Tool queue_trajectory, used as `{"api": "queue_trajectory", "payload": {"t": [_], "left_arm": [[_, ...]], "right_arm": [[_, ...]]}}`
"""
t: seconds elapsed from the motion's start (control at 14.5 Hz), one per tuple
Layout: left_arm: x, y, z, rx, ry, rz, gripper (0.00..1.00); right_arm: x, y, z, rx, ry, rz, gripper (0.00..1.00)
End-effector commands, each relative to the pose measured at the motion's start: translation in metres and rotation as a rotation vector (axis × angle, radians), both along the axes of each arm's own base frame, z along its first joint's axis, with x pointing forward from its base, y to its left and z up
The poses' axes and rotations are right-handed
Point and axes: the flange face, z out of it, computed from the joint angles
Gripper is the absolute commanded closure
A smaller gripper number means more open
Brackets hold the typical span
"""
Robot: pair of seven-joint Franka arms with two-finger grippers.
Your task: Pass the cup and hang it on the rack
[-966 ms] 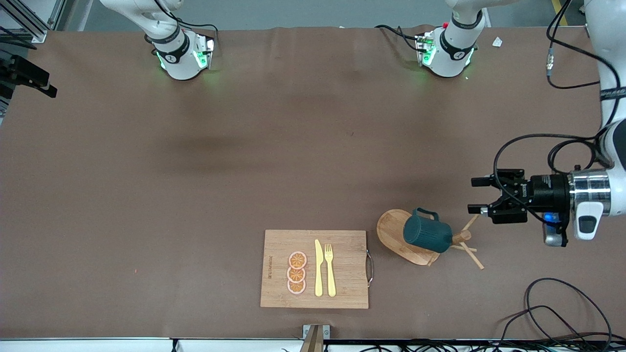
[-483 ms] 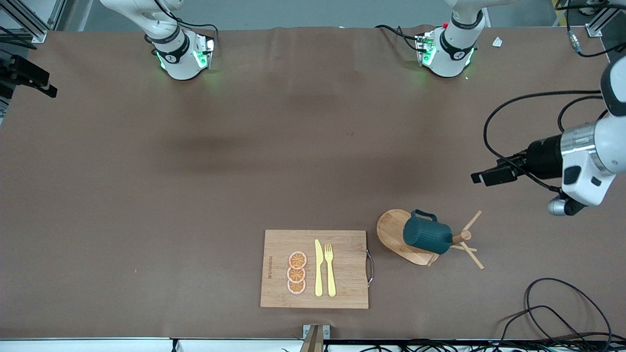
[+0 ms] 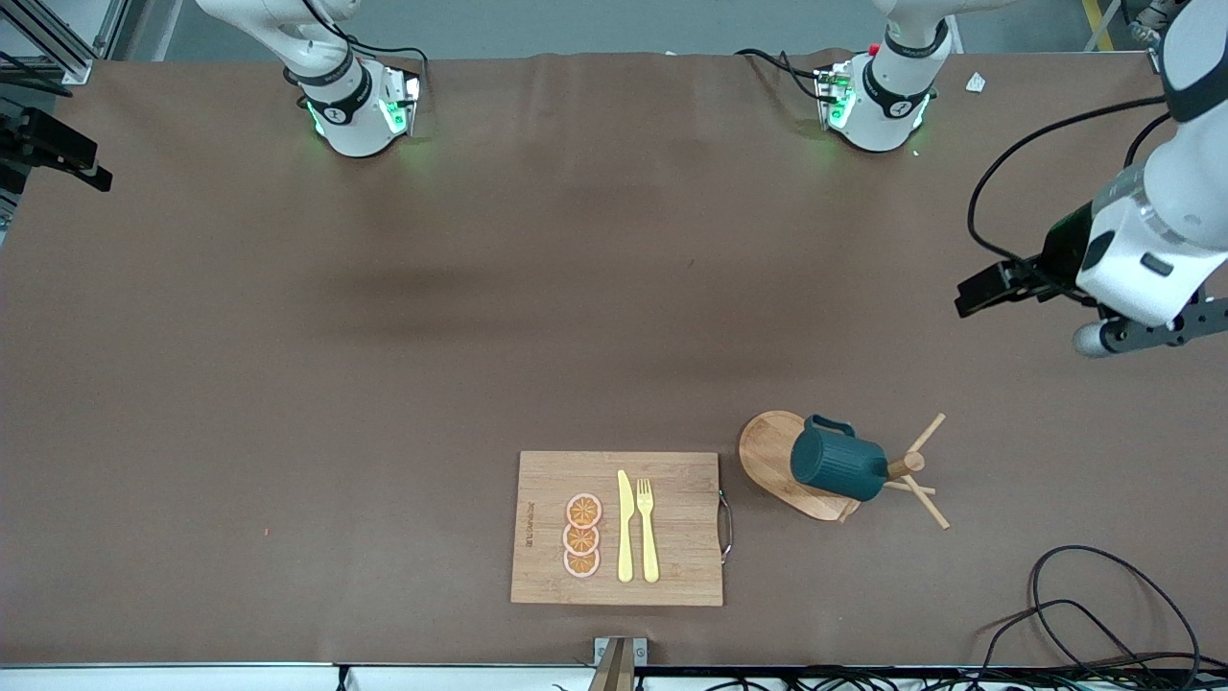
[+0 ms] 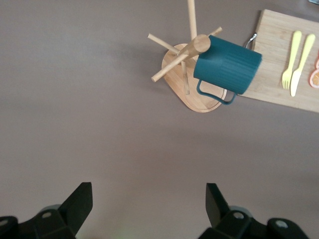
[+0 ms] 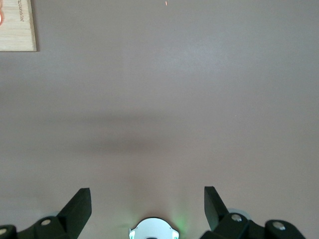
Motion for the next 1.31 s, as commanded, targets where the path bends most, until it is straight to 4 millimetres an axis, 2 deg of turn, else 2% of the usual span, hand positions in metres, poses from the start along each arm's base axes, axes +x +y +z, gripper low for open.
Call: {"api": "queue_trajectory", "payload": {"t": [0.0, 0.07, 0.28, 0.83, 1.03, 1.24], "left_arm": [[-0.021, 0.011, 0.024, 0.034, -0.026, -0.083, 0.0], [-0.024, 0.017, 0.03, 0.036, -0.033, -0.092, 0.0], [-0.033, 0.018, 0.037, 0.041, -0.032, -0.11, 0.0], [-0.029, 0.018, 0.034, 0.035, -0.029, -0.116, 0.0], [-0.029, 0.01, 0.031, 0.047, -0.027, -0.127, 0.0], [-0.025, 0.03, 0.031, 0.048, -0.027, -0.117, 0.0]], "right_arm": [[-0.007, -0.002, 0.004, 0.0, -0.002, 0.007, 0.0], [-0.007, -0.002, 0.004, 0.0, -0.001, 0.008, 0.0], [-0.007, -0.002, 0.004, -0.002, -0.002, 0.007, 0.0], [-0.007, -0.001, 0.004, -0.001, -0.002, 0.01, 0.0], [-0.007, -0.001, 0.004, -0.001, -0.002, 0.01, 0.0], [-0.007, -0.002, 0.004, -0.001, -0.002, 0.008, 0.0]]}}
